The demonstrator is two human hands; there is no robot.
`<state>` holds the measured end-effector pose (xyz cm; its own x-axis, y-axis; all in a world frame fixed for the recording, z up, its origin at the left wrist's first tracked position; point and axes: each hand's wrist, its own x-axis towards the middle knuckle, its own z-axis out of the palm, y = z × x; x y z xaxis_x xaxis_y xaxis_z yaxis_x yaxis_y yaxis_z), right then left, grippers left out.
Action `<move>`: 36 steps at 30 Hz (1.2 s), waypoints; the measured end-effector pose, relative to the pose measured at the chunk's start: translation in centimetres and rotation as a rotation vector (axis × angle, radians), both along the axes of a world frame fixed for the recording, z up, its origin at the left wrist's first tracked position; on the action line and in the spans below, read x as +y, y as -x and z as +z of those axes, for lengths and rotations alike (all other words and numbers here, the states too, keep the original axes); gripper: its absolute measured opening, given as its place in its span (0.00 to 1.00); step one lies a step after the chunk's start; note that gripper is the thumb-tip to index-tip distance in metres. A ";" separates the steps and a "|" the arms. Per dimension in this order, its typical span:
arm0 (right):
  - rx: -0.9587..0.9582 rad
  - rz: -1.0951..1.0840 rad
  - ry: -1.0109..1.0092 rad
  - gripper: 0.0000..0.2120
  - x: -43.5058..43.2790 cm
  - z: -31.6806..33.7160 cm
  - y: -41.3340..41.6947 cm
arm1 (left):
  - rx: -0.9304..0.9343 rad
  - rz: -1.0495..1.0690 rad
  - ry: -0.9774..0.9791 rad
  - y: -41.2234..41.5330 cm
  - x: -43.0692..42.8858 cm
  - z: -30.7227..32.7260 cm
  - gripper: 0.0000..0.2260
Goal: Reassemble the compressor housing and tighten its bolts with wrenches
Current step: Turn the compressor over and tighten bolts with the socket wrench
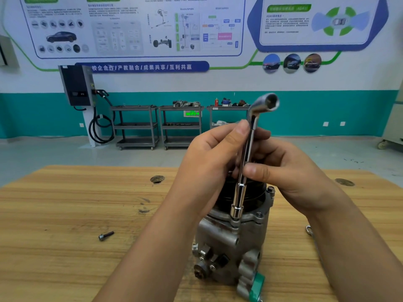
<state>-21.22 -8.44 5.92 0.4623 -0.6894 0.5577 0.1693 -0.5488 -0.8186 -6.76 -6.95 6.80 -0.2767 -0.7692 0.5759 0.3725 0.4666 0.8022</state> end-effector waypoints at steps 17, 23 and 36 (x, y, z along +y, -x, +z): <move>0.091 -0.013 0.046 0.10 0.1 0.0 0.2 | -0.035 0.040 0.042 -0.1 0.2 0.1 0.09; 0.042 0.035 0.014 0.09 0.2 0.1 0.1 | -0.035 0.025 0.009 0.0 0.1 0.1 0.12; 0.090 -0.158 0.082 0.17 -0.1 -0.1 -0.2 | 0.029 0.116 0.015 0.4 0.0 0.0 0.03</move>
<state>-21.00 -8.50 5.77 0.4024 -0.7113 0.5763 0.0045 -0.6280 -0.7782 -7.12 -6.93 6.78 -0.1696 -0.7862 0.5943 0.3384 0.5199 0.7843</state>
